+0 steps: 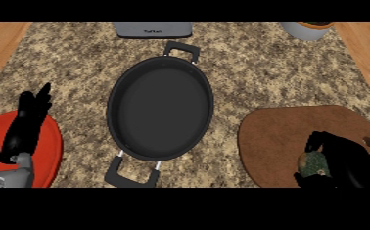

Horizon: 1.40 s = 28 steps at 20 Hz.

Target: Pick the squash from the cutting board and place it in the pot

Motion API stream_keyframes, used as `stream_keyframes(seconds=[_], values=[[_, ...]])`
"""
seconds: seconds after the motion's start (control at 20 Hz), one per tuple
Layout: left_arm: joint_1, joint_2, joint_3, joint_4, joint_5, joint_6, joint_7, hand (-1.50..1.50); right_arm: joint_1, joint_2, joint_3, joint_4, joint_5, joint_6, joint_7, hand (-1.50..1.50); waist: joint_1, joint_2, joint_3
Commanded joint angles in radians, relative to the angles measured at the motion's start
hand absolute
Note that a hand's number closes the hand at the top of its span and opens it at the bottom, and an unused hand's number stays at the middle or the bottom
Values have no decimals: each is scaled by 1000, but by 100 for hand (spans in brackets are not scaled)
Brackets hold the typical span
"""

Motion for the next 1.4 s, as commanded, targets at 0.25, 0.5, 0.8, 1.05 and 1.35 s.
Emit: stream_keyframes(seconds=[0.25, 0.5, 0.8, 1.05, 1.35], values=[[-22, 23, 29, -6, 20, -31, 33, 0, 111, -17, 43, -439, 43, 42, 34, 150, -6, -1, 0], [-8, 5, 9, -8, -15, -1, 15, 0, 42, 24, 74, -618, 62, -76, -8, 150, -6, -4, 0], [-12, -18, 4, 30, -6, -5, -13, 0, -146, 84, 179, -751, 65, -8, 77, 150, 0, -3, -3], [5, 14, 21, 21, 5, -36, -10, 0, -382, 114, 241, -753, 73, 154, 220, 150, 7, -5, -4], [-16, -24, 7, 90, -21, -2, -72, 0, -757, 328, 369, -540, 92, 362, 480, 150, 9, -1, -4]])
